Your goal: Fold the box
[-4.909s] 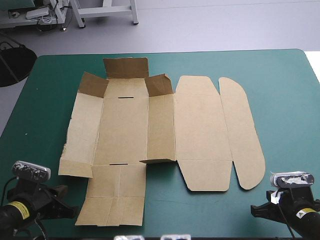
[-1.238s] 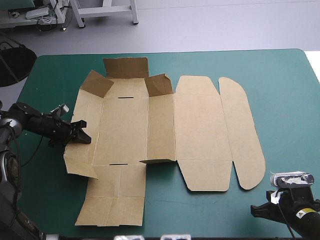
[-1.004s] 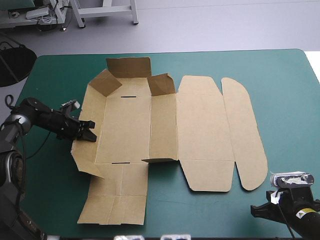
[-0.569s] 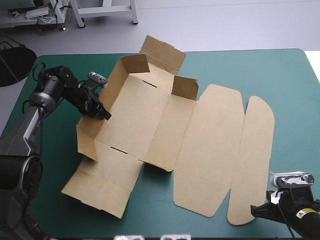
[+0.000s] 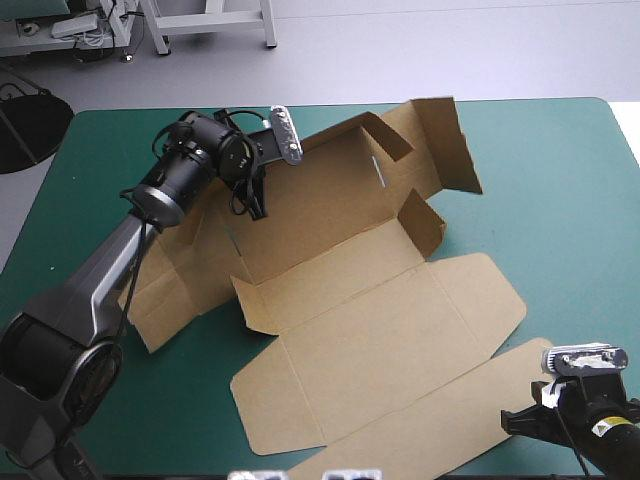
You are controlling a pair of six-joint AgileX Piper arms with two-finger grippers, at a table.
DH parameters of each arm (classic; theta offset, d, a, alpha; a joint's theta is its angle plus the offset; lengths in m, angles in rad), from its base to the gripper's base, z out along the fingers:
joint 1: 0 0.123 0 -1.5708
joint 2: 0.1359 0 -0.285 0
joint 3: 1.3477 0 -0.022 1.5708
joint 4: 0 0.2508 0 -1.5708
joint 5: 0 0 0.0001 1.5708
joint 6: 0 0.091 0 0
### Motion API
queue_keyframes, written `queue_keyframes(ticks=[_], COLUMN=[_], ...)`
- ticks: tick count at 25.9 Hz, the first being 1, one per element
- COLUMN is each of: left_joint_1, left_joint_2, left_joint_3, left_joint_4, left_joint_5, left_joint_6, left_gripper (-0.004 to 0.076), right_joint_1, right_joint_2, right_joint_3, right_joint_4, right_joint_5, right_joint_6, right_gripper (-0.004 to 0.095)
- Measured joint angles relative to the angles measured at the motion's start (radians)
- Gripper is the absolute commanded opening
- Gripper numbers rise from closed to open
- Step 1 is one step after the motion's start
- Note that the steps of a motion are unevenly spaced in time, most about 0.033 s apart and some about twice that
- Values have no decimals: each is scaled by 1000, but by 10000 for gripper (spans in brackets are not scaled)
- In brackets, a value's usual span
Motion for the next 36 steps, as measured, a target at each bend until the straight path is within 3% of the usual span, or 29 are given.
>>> queue_keyframes(ticks=[6, 10, 19, 27, 32, 36], left_joint_1=[-218, -336, -413, -445, -469, -473], left_joint_2=[4, 4, 4, -43, -114, -133], left_joint_3=[0, 0, 61, 286, 451, 519], left_joint_4=[189, 289, 385, 737, 949, 1023], left_joint_5=[-67, -68, -121, -272, -311, -326], left_joint_6=[-7, -98, -274, -615, -878, -961], left_gripper=[-9, -9, -9, -9, -9, -9], right_joint_1=[0, 0, 0, 0, 0, 0], right_joint_2=[0, 0, 0, 0, 10, 65], right_joint_3=[0, 0, 0, -14, -87, -177], right_joint_4=[6, 9, 15, 18, 18, 20], right_joint_5=[0, 0, -3, 8, 26, 34], right_joint_6=[0, 0, 0, 36, 63, 72], right_gripper=[-18, -18, -18, -17, -17, -17])
